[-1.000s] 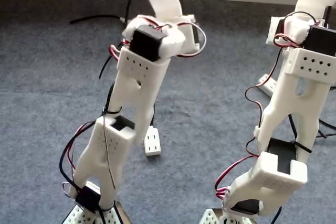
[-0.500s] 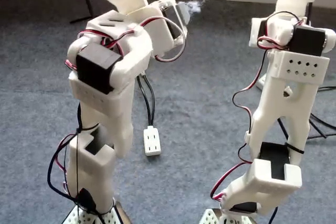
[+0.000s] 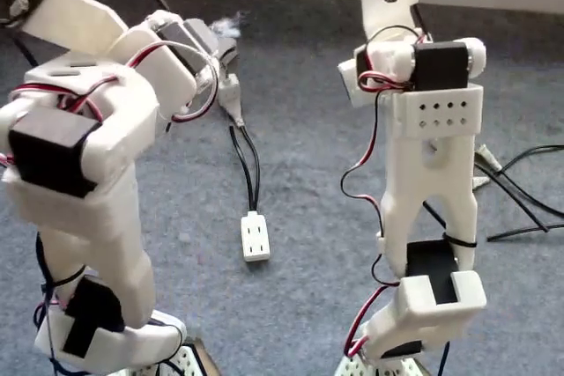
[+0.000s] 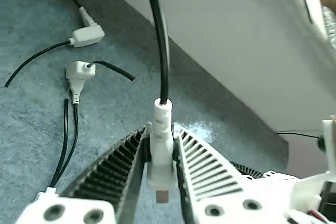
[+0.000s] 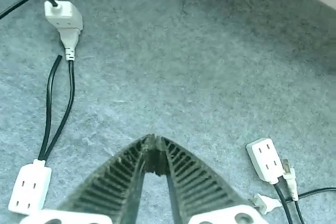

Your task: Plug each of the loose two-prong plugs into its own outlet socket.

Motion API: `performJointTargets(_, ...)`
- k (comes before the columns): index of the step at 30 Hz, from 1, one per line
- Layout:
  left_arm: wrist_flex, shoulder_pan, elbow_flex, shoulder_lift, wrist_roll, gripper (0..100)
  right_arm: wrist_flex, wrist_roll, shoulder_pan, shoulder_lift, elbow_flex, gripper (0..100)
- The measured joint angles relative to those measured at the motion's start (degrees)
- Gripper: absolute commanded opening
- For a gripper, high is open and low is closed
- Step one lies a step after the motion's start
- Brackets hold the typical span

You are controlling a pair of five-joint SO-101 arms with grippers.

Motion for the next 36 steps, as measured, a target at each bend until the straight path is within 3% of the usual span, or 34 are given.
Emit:
performJointTargets(10,-13.54,-0.09,23.30,-0.70,0.70,1,0.00,1.14,-5.89,-14.42,4.48,0.8)
performJointTargets(15,-15.82,0.44,25.32,-0.70,0.70,1,0.00,7.12,-12.31,-23.30,12.75,0.8)
performJointTargets(20,-16.00,5.45,25.67,-0.70,0.97,1,0.00,17.14,-19.16,-32.35,24.79,0.8)
performJointTargets(23,-16.00,6.95,25.67,-0.70,4.22,1,-0.70,21.98,-22.51,-38.59,32.97,0.8)
performJointTargets(27,-14.86,6.59,25.67,-2.02,8.79,1,-9.85,22.95,-25.58,-51.08,44.92,0.8)
performJointTargets(31,-11.96,6.86,25.67,-9.32,9.41,1,-25.67,22.95,-26.11,-66.81,61.01,0.8)
performJointTargets(36,-11.60,6.51,29.71,-19.69,9.67,2,-43.34,16.00,-26.11,-79.47,76.57,0.8)
